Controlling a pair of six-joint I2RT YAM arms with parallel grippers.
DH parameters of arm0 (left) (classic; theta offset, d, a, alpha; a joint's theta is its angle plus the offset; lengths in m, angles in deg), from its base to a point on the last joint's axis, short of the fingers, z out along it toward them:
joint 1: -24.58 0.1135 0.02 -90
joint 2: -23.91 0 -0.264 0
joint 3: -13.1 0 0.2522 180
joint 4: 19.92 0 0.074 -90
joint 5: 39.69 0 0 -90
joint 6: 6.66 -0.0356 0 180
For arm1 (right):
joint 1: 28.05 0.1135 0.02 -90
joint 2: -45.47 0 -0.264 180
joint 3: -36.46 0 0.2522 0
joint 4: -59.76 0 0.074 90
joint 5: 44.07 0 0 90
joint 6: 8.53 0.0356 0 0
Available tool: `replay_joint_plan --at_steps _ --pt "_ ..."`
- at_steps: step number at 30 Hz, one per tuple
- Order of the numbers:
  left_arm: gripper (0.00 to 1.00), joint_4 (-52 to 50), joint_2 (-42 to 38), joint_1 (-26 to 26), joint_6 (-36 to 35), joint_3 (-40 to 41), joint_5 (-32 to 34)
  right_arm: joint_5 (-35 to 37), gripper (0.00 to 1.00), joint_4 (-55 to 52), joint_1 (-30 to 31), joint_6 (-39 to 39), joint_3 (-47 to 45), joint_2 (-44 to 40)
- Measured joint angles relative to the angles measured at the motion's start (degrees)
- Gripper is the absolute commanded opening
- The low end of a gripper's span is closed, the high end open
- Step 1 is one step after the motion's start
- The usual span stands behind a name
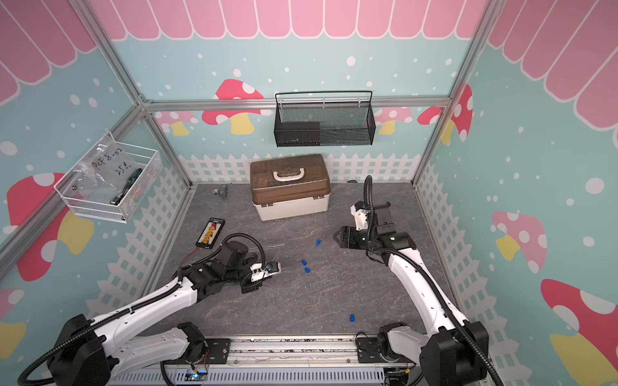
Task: Insert stoppers into test tubes
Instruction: Pick up the test tube at the center of the board.
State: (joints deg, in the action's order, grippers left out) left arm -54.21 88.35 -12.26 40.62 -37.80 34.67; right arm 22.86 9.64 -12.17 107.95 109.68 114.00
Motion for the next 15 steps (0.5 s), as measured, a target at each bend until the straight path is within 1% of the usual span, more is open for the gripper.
replay_joint_plan --at_steps 6,11,15 --pt "0.16 9.81 4.83 0.00 1.01 -0.28 -4.00 -3.89 0.69 -4.15 9.09 3.39 1.68 2.71" --pt "0.16 15.43 6.27 0.00 1.40 0.48 -5.90 -5.88 0.68 -2.49 13.38 7.82 2.23 4.70" --pt "0.16 17.33 6.27 0.00 1.44 1.18 -7.23 -6.32 0.67 -0.68 16.09 10.36 2.67 7.37"
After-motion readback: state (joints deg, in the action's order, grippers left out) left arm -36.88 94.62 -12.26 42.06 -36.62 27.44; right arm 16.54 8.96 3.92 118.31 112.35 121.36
